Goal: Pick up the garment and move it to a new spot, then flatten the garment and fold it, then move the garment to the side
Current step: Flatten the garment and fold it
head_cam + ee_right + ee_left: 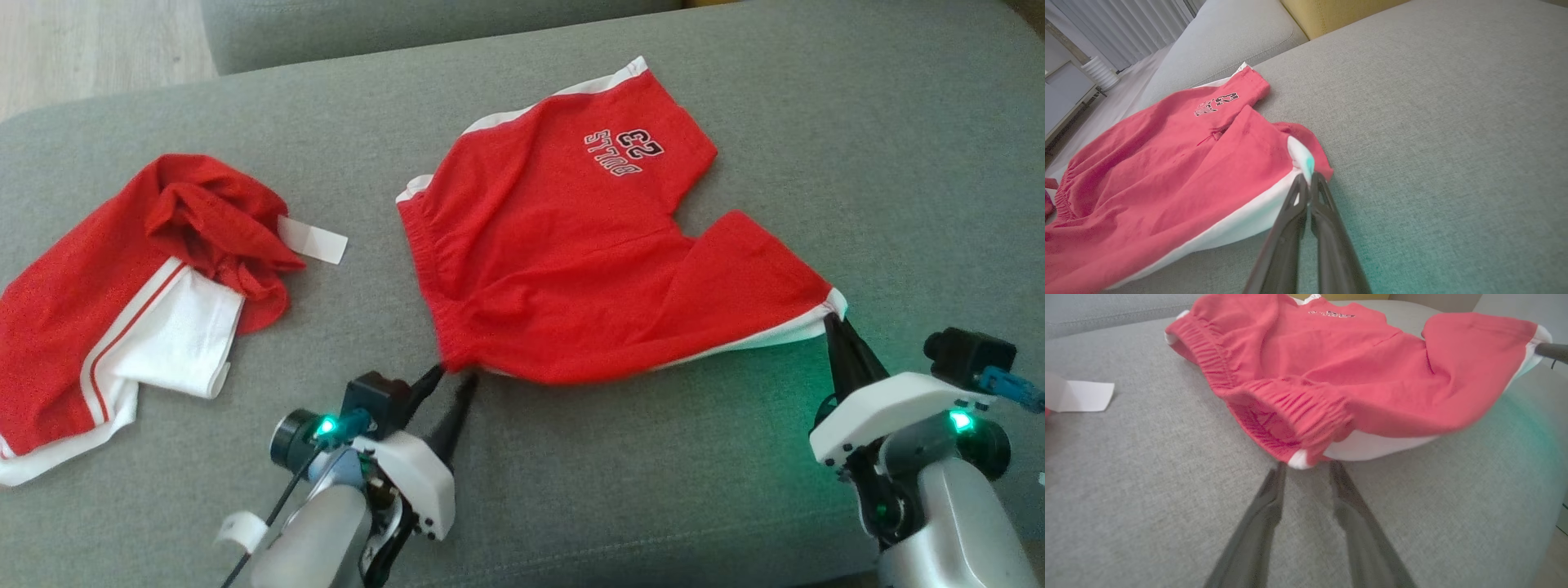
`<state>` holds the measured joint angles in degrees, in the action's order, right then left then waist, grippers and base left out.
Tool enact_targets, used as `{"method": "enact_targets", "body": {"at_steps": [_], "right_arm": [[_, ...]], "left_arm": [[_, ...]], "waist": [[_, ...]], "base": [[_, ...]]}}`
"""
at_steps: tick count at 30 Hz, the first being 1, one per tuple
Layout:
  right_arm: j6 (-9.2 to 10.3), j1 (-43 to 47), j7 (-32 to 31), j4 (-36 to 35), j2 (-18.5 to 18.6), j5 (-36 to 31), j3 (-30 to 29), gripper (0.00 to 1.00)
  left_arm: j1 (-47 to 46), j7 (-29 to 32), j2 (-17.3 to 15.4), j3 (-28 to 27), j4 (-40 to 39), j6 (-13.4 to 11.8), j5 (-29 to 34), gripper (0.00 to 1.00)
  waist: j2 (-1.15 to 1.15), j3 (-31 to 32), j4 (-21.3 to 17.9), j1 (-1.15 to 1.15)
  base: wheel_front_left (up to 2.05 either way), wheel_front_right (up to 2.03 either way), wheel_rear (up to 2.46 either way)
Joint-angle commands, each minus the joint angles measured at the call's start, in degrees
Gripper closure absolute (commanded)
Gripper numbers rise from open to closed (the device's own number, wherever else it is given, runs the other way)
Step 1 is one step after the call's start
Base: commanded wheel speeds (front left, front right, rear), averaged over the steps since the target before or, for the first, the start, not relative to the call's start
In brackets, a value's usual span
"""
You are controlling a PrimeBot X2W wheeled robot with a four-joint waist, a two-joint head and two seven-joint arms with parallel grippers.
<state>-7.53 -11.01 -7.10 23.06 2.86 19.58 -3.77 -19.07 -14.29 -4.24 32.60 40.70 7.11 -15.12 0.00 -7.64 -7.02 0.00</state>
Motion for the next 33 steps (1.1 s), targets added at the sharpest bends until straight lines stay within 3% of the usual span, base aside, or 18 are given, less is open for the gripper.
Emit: {"method": "enact_targets", "body": {"at_steps": [1,3,24,25,27,33], "right_arm": [[0.04,-0.94,-0.17,-2.19,0.16,-0.47,1.14,1.00],[0.04,-1.06,-0.29,-2.37,0.14,-0.55,0.90,1.00],[0.04,-1.90,0.19,-1.83,0.03,-0.77,-1.13,1.00],[0.04,-1.94,0.21,-1.76,0.03,-0.65,-1.05,1.00],[0.04,-2.10,0.24,-1.66,0.03,-0.42,-0.78,1.00],[0.04,-2.83,0.26,-1.72,0.02,-0.25,0.04,1.00]], "left_arm": [[-2.94,-0.69,-0.76,-1.69,-2.19,0.19,0.17,0.63],[-3.24,-0.70,-0.86,-1.43,-3.07,0.25,0.12,1.00],[-2.45,-0.71,-4.96,2.55,-7.90,0.37,-1.61,1.00],[-2.38,-0.71,-5.12,2.74,-7.55,0.37,-1.26,0.80],[-2.46,-0.71,-5.31,3.05,-6.85,0.35,-0.57,0.01],[-4.20,-0.71,-4.93,4.79,-3.86,0.34,1.64,0.00]], "waist": [[0.00,-0.21,0.25,0.00],[0.00,-0.49,0.53,0.00],[0.00,1.52,2.40,0.00],[0.00,1.57,2.33,0.00],[0.00,1.51,2.09,0.00],[0.00,0.56,1.21,0.00]], "base": [[0.00,0.00,0.00],[0.00,0.00,0.00],[0.00,0.00,0.00],[0.00,0.00,0.00],[0.00,0.00,0.00],[0.00,0.00,0.00]]}}
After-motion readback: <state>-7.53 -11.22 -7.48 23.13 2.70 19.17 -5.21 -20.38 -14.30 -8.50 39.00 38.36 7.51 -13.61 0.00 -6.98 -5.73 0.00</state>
